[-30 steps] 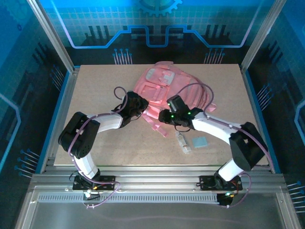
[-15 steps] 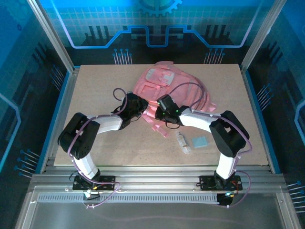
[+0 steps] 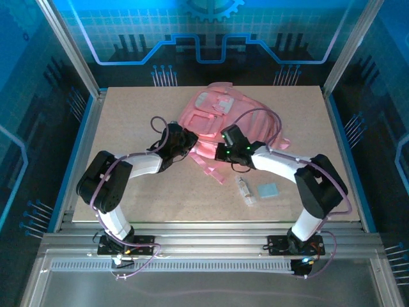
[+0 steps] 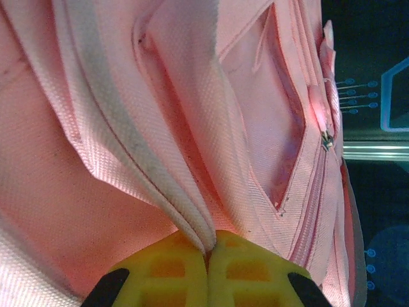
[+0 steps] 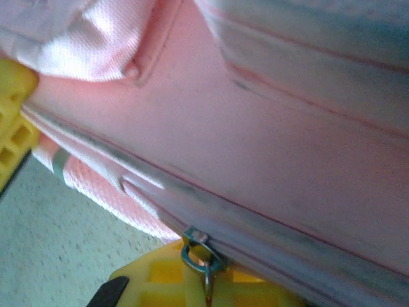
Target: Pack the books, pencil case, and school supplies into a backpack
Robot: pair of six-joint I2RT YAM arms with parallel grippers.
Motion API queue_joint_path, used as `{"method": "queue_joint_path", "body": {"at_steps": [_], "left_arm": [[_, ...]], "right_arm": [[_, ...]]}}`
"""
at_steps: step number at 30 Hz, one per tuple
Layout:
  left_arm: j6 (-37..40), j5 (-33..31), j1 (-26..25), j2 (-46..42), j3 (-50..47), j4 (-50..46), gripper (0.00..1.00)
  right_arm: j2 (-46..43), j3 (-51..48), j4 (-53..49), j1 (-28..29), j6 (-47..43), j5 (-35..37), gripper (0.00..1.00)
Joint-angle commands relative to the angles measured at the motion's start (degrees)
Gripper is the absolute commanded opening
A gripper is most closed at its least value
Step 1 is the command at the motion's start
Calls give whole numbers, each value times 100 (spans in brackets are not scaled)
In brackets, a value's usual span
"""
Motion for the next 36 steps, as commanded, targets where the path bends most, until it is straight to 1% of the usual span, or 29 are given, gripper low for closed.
{"method": "queue_joint_path", "body": {"at_steps": [1,7,11,13,15,16,17,18,20,21,23,26,28,32,35,36], "left_arm": [[576,-156,391,26,339,-200,0],[918,109,703,298,879,-478,0],[1328,245,840,605,1443,-731,0],[1435,473,957,900,1916,-1001,0],[1396,907,1075,1200,2446,-1361,1],[1362,1025,1087,1260,2602,-1534,14],[1325,1038,1074,1250,2698,-1748,32],[1286,1011,1046,1185,2675,-1886,46],[1122,991,985,905,2397,-1892,59],[964,1007,952,709,2140,-1770,63],[657,1027,863,334,1623,-1463,68],[294,1025,651,-69,1097,-1126,69],[-31,1045,494,-156,934,-995,69],[-419,976,110,-100,836,-756,68],[-456,916,-23,142,990,-667,68],[-471,976,-39,250,1087,-633,66]], "right_arm": [[-447,-171,-1095,-266,-874,-347,0],[-889,-158,-2277,-827,-1834,-527,0],[-1070,-74,-2739,-1283,-2247,-692,0],[-1113,-22,-2795,-1409,-2314,-872,0],[-1072,44,-2640,-1426,-2243,-1196,0],[-1029,60,-2489,-1420,-2185,-1396,0],[-956,102,-2290,-1410,-2113,-1629,0],[-853,170,-2138,-1391,-2044,-1800,0],[-616,407,-1945,-1325,-1980,-2023,0],[-475,572,-1834,-1252,-1964,-2112,0],[-262,873,-1709,-1111,-1940,-2191,0],[78,1344,-1664,-895,-1940,-2328,0],[262,1606,-1658,-749,-1938,-2462,0],[496,1956,-1640,-486,-1753,-2630,0],[505,2002,-1584,-292,-1632,-2725,0],[507,1995,-1584,-221,-1604,-2773,0]]}}
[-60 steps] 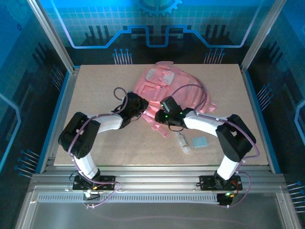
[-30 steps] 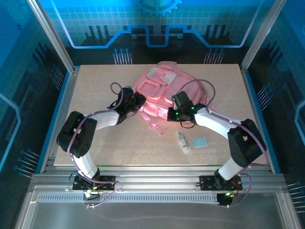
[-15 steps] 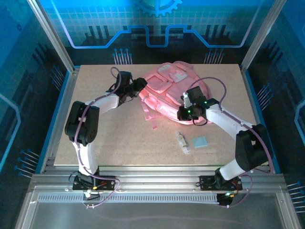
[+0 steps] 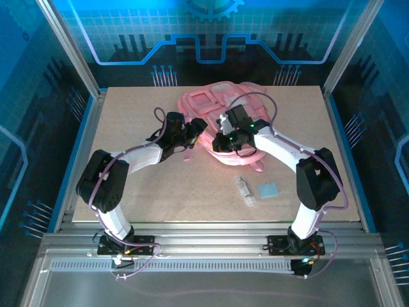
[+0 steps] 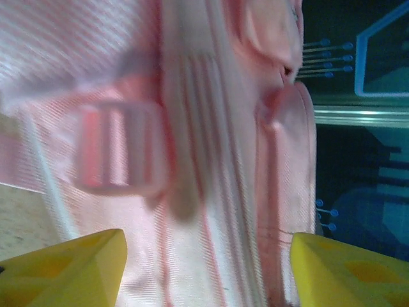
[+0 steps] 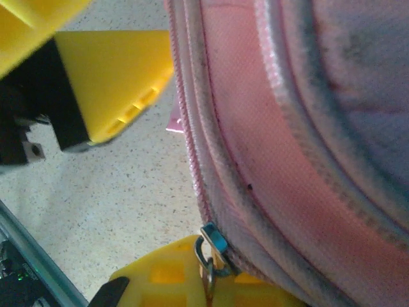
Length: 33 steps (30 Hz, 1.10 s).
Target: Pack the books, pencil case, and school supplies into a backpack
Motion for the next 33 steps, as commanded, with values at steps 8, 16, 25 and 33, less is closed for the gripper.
{"method": "queue_joint_path", "body": {"at_steps": [8,16,25,33], "left_arm": [[129,275,40,650,357,580,0],[660,871,416,242,-5,244,0],[1534,1956,860,205,274,-715,0],[2433,2016,1293,338,1115,-1844,0]], "right_arm": [[-500,-224,-437,378,-131,-37,0],[-1299,-1359,-992,-607,-677,420,0],[-1617,-1334,-1141,-2245,-1360,734,0],[-1731,-1385,-586,-2268,-1045,-199,0]]}}
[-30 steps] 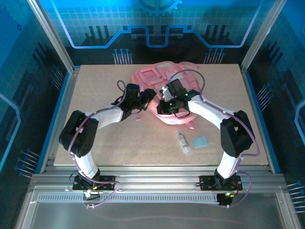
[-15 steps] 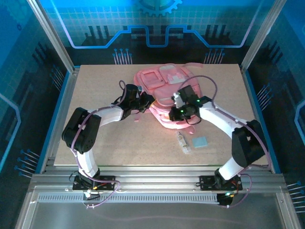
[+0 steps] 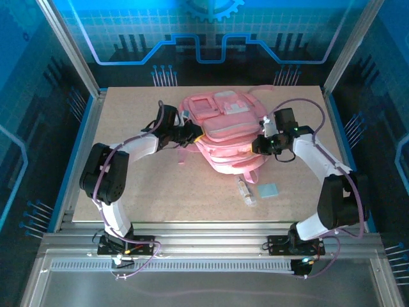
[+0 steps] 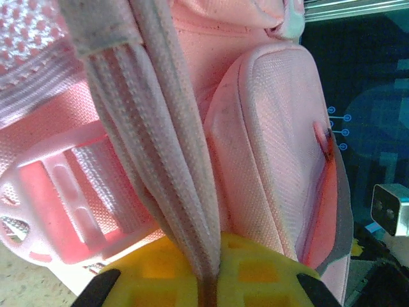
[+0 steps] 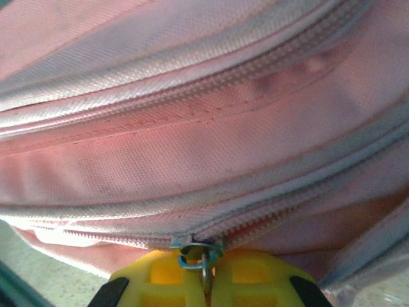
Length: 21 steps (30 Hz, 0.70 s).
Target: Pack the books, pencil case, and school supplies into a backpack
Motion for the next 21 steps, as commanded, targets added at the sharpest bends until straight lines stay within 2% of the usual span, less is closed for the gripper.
{"method": "queue_joint_path", "body": {"at_steps": [1,4,5,7,8,11,14,16,18,21], "left_arm": [[722,-187,604,11,557,-690,0],[804,-329,722,348,1200,-965,0],[754,-377,763,464,1393,-1073,12],[601,-435,850,586,1719,-1340,52],[553,-480,885,558,1782,-1443,62],[574,-905,924,128,1539,-1610,79],[590,-1304,935,-558,953,-1675,88],[422,-1469,933,-1048,415,-1593,89],[73,-1515,937,-1506,-212,-1361,89],[-913,-1592,842,-2104,-1364,-570,89]], "right_arm": [[-177,21,135,42,216,-21,0],[36,39,536,528,519,-466,0],[124,44,746,705,679,-611,0],[330,129,1134,1013,972,-786,0],[468,212,1330,1180,1121,-834,0],[972,720,1555,1630,1340,-810,0],[1534,1298,1729,1954,1545,-898,0],[1869,1667,1771,2125,1695,-888,0],[2134,1960,1818,2262,1822,-913,0],[2375,2216,1964,2432,2055,-948,0]]}}
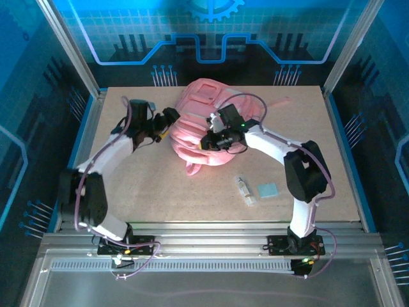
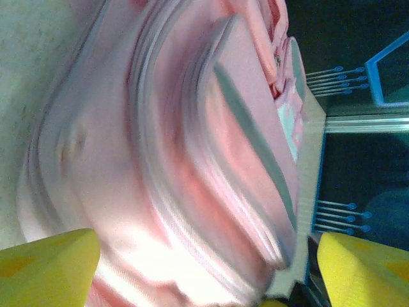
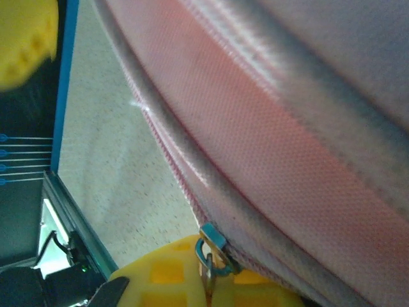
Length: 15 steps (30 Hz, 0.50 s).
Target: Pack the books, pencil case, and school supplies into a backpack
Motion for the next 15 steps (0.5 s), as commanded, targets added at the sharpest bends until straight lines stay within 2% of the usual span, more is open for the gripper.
{"method": "queue_joint_path", "body": {"at_steps": [1,5,10,12,13,15], "left_arm": [[-1227,-367,-138,-433,-1069,819,91],[-2184,-771,-431,-490,-1791,1878,91],[-2449,-879,-661,257,-1419,2567,90],[-2433,-858,-716,602,-1146,2721,86],[-2344,-882,-757,775,-1010,2721,78],[-2219,-897,-815,1019,-871,2895,33]], "right_arm": [[118,392,588,189,329,-248,0],[96,438,620,414,407,-282,0],[-160,135,514,568,309,-367,0],[-270,-28,383,602,193,-331,0],[-324,-143,366,608,159,-351,0],[-419,-375,341,607,66,-400,0]]}}
